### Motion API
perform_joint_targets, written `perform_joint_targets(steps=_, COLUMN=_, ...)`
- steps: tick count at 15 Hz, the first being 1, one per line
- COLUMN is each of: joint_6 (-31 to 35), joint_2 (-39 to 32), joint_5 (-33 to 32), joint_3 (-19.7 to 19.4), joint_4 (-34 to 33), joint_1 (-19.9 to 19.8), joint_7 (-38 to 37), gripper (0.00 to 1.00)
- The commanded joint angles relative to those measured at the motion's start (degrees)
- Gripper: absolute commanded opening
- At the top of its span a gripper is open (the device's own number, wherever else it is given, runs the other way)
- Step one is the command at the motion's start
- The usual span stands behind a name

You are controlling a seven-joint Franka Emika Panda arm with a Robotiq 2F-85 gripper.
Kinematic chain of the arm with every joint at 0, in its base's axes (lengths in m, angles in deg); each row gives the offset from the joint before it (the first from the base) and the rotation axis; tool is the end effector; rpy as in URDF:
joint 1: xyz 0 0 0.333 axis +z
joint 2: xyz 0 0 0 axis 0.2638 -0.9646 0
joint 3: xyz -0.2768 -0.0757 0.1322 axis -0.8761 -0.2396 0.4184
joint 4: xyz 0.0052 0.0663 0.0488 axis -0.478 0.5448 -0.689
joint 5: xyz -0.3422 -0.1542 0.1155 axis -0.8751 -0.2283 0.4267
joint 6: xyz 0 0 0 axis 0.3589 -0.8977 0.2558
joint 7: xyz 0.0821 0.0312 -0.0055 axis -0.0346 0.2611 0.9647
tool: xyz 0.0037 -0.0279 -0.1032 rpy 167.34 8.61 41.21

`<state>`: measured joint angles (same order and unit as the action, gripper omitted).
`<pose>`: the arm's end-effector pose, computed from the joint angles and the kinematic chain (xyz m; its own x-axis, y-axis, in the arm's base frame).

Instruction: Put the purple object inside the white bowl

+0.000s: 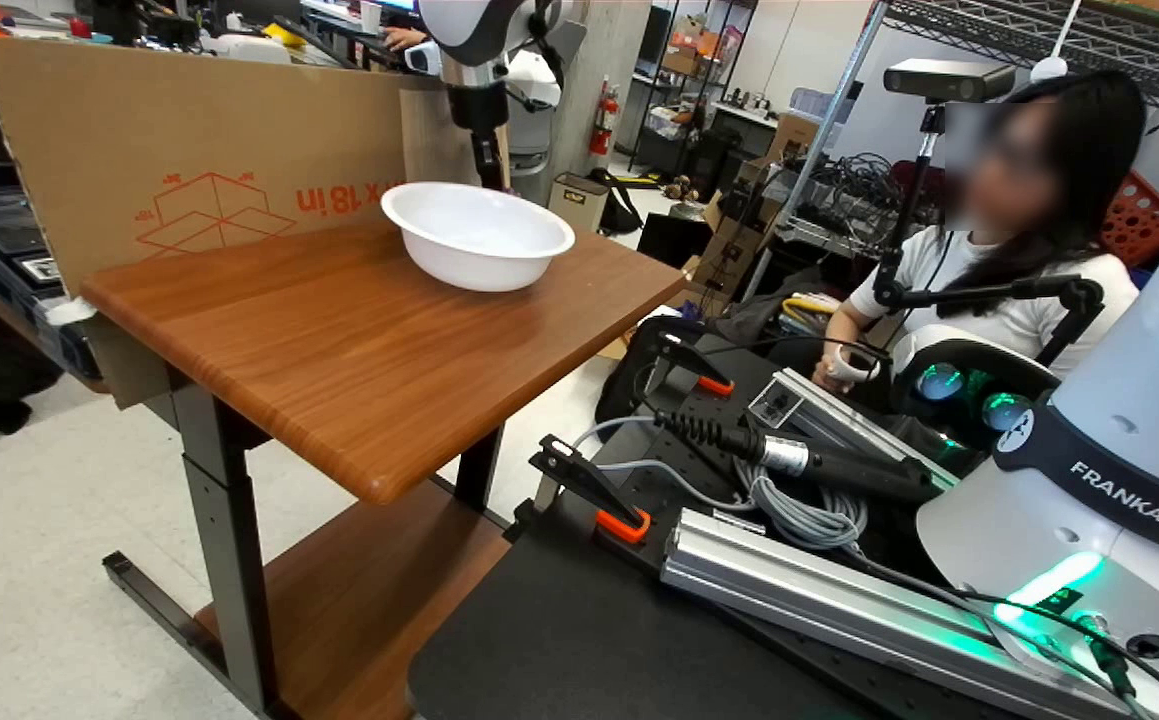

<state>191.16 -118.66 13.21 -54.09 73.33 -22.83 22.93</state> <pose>0.7234 -0.1569 0.1784 0.6911 0.6545 -0.3066 0.7161 -0.6775 0.1679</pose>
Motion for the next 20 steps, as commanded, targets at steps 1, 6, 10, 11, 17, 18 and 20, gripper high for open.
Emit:
perform_joint_targets(steps=1, joint_6=4.43, joint_2=9.1, joint_5=-0.49, joint_3=-0.11, joint_4=11.21, joint_1=-0.44, joint_7=-2.77, gripper=0.18)
perform_joint_targets(steps=6, joint_6=11.76, joint_2=21.92, joint_5=-0.51, joint_3=1.45, joint_4=24.13, joint_1=-0.52, joint_7=-2.62, gripper=0.18)
perform_joint_targets(steps=10, joint_6=19.21, joint_2=29.55, joint_5=-1.28, joint_3=3.35, joint_4=34.57, joint_1=2.09, joint_7=-3.75, gripper=0.18)
perform_joint_targets(steps=11, joint_6=20.97, joint_2=31.16, joint_5=-1.56, joint_3=3.75, joint_4=37.43, joint_1=2.86, joint_7=-4.33, gripper=0.18)
perform_joint_targets(steps=17, joint_6=25.71, joint_2=33.48, joint_5=-5.8, joint_3=5.0, joint_4=47.67, joint_1=8.73, joint_7=-9.56, gripper=0.18)
perform_joint_targets(steps=18, joint_6=25.6, joint_2=33.37, joint_5=-6.44, joint_3=5.11, joint_4=48.59, joint_1=9.48, joint_7=-10.75, gripper=0.18)
perform_joint_targets(steps=20, joint_6=24.98, joint_2=32.91, joint_5=-7.43, joint_3=5.22, joint_4=49.97, joint_1=10.67, joint_7=-13.02, gripper=0.18)
